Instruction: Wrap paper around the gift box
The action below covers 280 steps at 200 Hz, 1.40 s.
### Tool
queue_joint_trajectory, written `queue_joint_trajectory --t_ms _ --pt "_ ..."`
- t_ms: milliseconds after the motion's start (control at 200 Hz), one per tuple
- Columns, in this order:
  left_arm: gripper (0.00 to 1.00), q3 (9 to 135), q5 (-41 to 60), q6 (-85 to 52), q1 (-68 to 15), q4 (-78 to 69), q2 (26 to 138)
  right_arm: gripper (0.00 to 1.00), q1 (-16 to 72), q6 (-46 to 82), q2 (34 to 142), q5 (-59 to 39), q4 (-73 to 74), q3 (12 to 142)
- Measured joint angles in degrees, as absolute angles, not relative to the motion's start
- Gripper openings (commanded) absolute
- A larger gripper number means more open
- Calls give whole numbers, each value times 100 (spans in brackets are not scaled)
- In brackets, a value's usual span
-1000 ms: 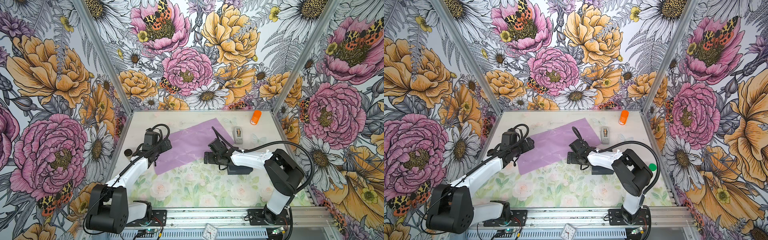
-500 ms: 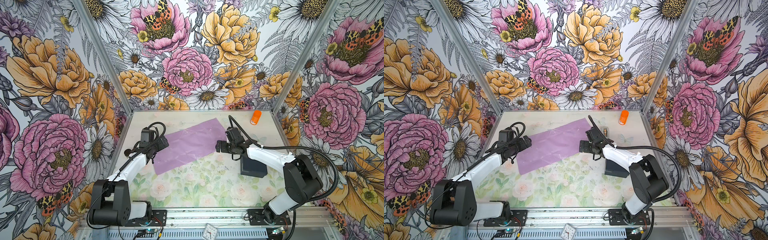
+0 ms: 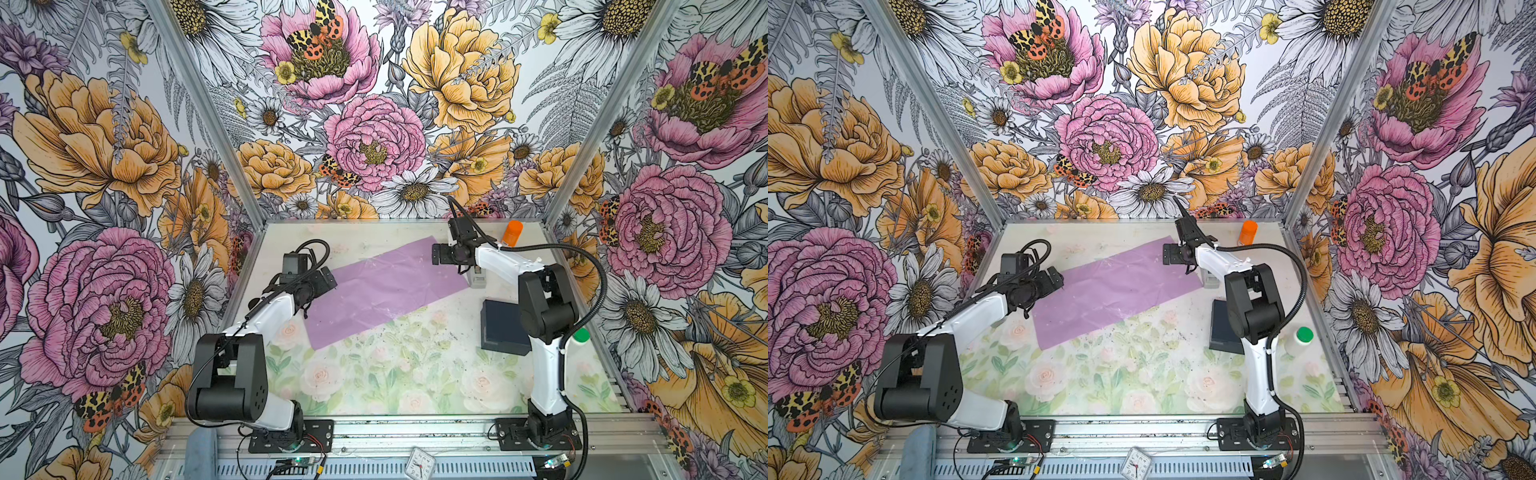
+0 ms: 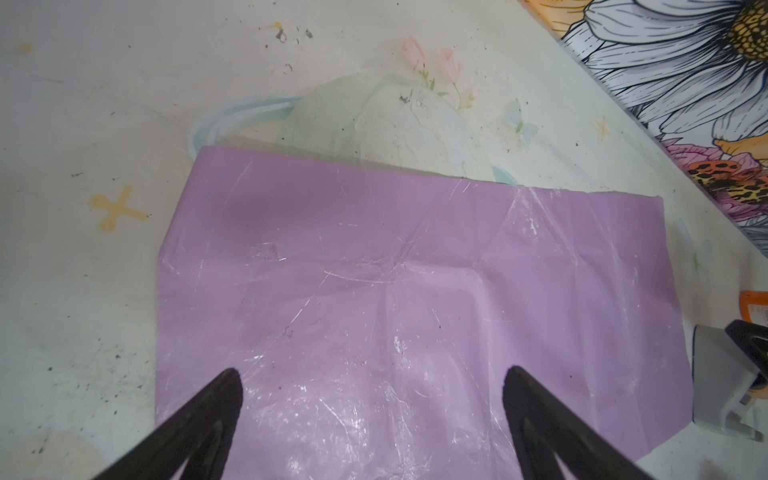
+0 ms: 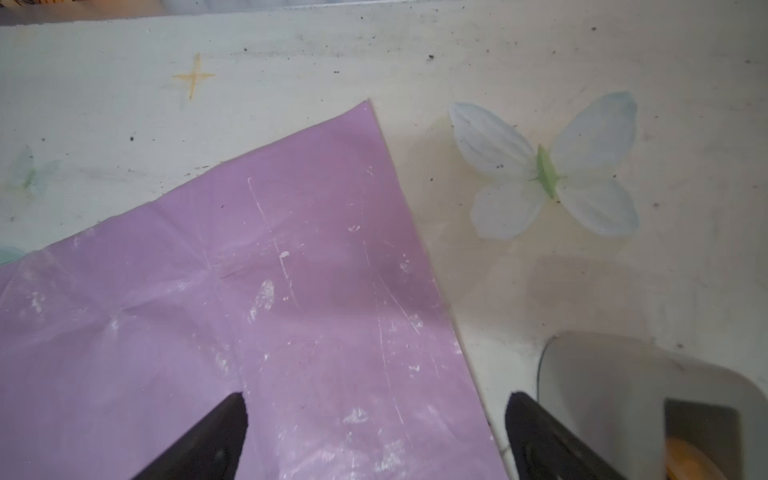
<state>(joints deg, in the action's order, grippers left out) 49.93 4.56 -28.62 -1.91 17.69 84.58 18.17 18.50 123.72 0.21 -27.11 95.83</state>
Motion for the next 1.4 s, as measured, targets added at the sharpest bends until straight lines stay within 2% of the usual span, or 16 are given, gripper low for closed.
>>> queue_joint_trajectory --t_ms 270,540,891,1126,1401 --pt "99 5041 388 -2884 -60 1894 8541 98 1789 1796 13369 34 -3048 10600" --pt "99 5144 342 -2882 132 1933 8543 94 1776 1855 13447 -27 -3242 10672" --pt "99 5201 349 -2860 239 1959 8777 89 1809 2292 12223 -248 -3210 8855" --pt "99 5354 351 -2856 285 1973 9035 90 2045 2735 11266 -502 -3417 7655" --pt "99 5564 301 -2766 427 2053 9056 90 1938 2847 10943 -696 -3594 7791"
